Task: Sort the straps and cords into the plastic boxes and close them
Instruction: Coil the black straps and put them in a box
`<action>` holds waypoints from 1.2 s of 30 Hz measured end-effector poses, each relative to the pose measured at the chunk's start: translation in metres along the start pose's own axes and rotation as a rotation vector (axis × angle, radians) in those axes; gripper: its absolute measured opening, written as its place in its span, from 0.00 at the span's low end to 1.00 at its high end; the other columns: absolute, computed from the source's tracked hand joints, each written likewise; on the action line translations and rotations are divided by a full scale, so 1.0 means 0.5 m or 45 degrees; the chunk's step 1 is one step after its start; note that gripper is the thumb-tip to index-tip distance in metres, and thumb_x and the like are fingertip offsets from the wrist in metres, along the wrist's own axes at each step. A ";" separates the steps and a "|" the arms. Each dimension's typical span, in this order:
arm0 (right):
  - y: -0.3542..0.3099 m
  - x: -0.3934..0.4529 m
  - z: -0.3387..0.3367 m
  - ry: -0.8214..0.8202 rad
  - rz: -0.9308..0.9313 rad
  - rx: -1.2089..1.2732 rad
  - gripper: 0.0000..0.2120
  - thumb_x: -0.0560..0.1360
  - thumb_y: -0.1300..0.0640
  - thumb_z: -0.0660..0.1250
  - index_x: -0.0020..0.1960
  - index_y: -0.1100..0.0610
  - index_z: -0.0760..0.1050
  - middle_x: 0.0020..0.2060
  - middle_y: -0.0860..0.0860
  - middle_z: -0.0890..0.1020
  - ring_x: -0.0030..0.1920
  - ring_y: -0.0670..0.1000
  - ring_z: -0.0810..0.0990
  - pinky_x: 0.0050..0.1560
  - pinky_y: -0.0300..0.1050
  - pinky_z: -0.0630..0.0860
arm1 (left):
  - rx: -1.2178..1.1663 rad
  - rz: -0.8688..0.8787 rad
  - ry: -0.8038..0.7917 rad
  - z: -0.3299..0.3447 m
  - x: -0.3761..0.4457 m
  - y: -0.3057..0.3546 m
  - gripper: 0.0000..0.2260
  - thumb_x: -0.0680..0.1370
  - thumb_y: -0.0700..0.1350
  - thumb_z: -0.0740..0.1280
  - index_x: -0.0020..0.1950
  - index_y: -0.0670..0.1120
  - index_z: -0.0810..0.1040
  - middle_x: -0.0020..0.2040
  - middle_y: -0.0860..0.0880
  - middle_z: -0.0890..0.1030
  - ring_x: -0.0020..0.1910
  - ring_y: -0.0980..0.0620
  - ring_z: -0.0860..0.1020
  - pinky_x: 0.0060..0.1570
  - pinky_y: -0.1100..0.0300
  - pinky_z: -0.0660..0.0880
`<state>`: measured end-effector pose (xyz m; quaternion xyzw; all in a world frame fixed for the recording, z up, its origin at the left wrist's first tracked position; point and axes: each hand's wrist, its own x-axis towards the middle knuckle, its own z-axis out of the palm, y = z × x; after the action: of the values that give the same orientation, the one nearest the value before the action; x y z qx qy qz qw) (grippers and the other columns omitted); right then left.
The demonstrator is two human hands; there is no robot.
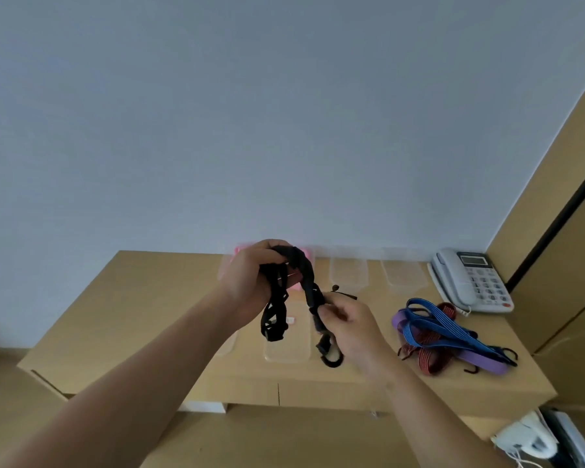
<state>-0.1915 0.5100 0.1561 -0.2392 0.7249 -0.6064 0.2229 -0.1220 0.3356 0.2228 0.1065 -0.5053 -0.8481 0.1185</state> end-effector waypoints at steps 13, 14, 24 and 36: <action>-0.042 -0.098 0.126 0.022 -0.025 0.313 0.15 0.75 0.51 0.65 0.59 0.51 0.81 0.54 0.48 0.84 0.60 0.50 0.80 0.59 0.44 0.74 | 0.050 -0.102 -0.147 -0.043 -0.077 -0.011 0.11 0.70 0.35 0.61 0.39 0.42 0.83 0.43 0.39 0.81 0.43 0.43 0.80 0.48 0.51 0.79; -0.039 -0.106 0.135 0.005 -0.015 0.270 0.16 0.73 0.52 0.67 0.60 0.52 0.80 0.55 0.47 0.84 0.62 0.48 0.80 0.61 0.43 0.73 | 0.024 -0.105 -0.148 -0.041 -0.080 -0.013 0.10 0.69 0.35 0.61 0.39 0.42 0.83 0.43 0.39 0.81 0.43 0.43 0.80 0.47 0.51 0.78; 0.024 -0.177 0.221 0.244 0.219 0.107 0.12 0.71 0.58 0.76 0.52 0.56 0.78 0.45 0.53 0.85 0.47 0.49 0.84 0.44 0.42 0.80 | -0.319 -0.277 -0.221 -0.035 -0.086 -0.060 0.10 0.79 0.34 0.57 0.58 0.38 0.73 0.49 0.36 0.84 0.50 0.36 0.84 0.55 0.43 0.82; 0.002 -0.145 0.120 -0.090 0.417 0.012 0.11 0.70 0.59 0.69 0.50 0.63 0.77 0.32 0.52 0.78 0.29 0.52 0.75 0.28 0.44 0.68 | 0.531 -0.210 0.192 -0.113 -0.095 -0.044 0.21 0.76 0.28 0.57 0.63 0.44 0.79 0.57 0.45 0.84 0.56 0.45 0.81 0.56 0.50 0.78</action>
<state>-0.0978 0.5087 0.1476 -0.1381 0.7429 -0.5566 0.3452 -0.0619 0.3136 0.1798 0.2324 -0.6488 -0.7219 0.0618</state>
